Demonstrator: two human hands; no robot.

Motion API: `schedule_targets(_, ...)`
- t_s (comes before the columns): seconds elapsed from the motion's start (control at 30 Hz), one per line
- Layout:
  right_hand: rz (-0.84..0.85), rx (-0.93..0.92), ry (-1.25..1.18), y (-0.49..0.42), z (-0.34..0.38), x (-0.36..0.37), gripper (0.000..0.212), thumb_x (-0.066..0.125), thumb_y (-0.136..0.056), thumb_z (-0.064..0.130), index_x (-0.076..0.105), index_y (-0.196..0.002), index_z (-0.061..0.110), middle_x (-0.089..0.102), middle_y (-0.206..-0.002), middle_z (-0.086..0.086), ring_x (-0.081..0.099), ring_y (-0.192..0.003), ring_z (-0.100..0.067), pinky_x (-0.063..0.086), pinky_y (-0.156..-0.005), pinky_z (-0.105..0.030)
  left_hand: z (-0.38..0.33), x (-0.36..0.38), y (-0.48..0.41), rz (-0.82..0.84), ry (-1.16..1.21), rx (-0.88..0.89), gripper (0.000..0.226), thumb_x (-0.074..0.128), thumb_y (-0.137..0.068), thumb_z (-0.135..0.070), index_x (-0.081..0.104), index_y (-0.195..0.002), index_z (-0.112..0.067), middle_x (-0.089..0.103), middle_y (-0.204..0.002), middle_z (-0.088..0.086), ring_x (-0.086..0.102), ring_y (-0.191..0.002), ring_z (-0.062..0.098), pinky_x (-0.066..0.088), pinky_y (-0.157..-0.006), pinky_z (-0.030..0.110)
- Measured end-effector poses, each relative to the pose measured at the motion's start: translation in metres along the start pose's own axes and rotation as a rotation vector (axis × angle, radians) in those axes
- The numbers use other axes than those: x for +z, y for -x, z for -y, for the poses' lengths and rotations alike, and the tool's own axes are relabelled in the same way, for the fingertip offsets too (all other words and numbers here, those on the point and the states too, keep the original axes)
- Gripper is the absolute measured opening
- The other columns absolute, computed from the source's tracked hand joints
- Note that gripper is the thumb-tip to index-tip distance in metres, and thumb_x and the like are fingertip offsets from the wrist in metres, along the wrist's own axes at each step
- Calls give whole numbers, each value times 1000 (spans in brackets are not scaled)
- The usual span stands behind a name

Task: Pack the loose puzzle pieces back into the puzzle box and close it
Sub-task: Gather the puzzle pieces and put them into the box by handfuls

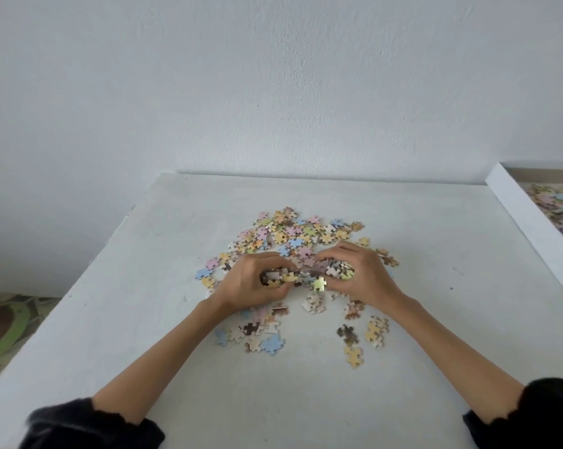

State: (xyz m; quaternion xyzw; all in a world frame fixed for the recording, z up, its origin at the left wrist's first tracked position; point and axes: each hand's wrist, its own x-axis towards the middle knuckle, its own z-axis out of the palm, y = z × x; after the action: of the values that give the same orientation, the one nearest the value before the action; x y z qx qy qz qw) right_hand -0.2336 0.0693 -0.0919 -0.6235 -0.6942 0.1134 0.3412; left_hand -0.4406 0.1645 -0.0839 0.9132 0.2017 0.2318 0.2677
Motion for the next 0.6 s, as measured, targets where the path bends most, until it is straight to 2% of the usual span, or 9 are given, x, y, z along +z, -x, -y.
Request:
schedule_targets(0.07, -29, 1, -90, -3, -2, -3, 34, 67, -75, 28, 66, -108, 19, 66, -102, 9, 63, -92, 1, 52, -86, -21, -1, -1, 1, -44, 80, -34, 22, 68, -77, -18, 69, -99, -15, 68, -87, -8, 58, -64, -10, 41, -56, 4)
schedule_targets(0.13, -32, 46, -181, -6, -3, -6, 33, 68, -77, 25, 65, -110, 19, 65, -107, 10, 60, -99, 9, 48, -91, -16, 0, -3, 1, -91, 156, -81, 27, 71, -77, -11, 68, -100, -24, 66, -96, -17, 60, -81, -14, 44, -69, 2)
schedule_targets(0.23, -65, 95, -229, -9, -4, -15, 35, 70, -76, 15, 62, -109, 21, 63, -102, 18, 56, -91, 18, 45, -89, -8, -2, -4, 0, -107, 213, -125, 29, 69, -75, -24, 64, -102, -33, 64, -107, -22, 59, -103, -9, 43, -88, 6)
schedule_targets(0.3, -89, 104, -249, -11, -3, -22, 36, 72, -75, 8, 62, -107, 21, 61, -95, 24, 56, -86, 19, 42, -85, -4, -5, -5, -3, -104, 219, -115, 22, 64, -78, -32, 67, -99, -28, 67, -103, -18, 61, -101, -5, 45, -87, 9)
schedule_targets(0.4, -101, 100, -272, -14, -2, -35, 34, 73, -75, 11, 64, -103, 28, 62, -97, 25, 58, -85, 11, 43, -84, -7, -9, -5, -9, -98, 234, -82, 17, 65, -79, -26, 70, -93, -21, 71, -96, -12, 65, -93, -1, 48, -82, 11)
schedule_targets(0.6, -109, 84, -293, -16, -3, -63, 30, 73, -76, 15, 68, -106, 17, 67, -103, 13, 62, -94, 5, 46, -86, -11, -27, -7, -28, -112, 244, -14, 17, 66, -79, -25, 71, -94, -22, 70, -94, -21, 67, -89, 1, 50, -78, 14)
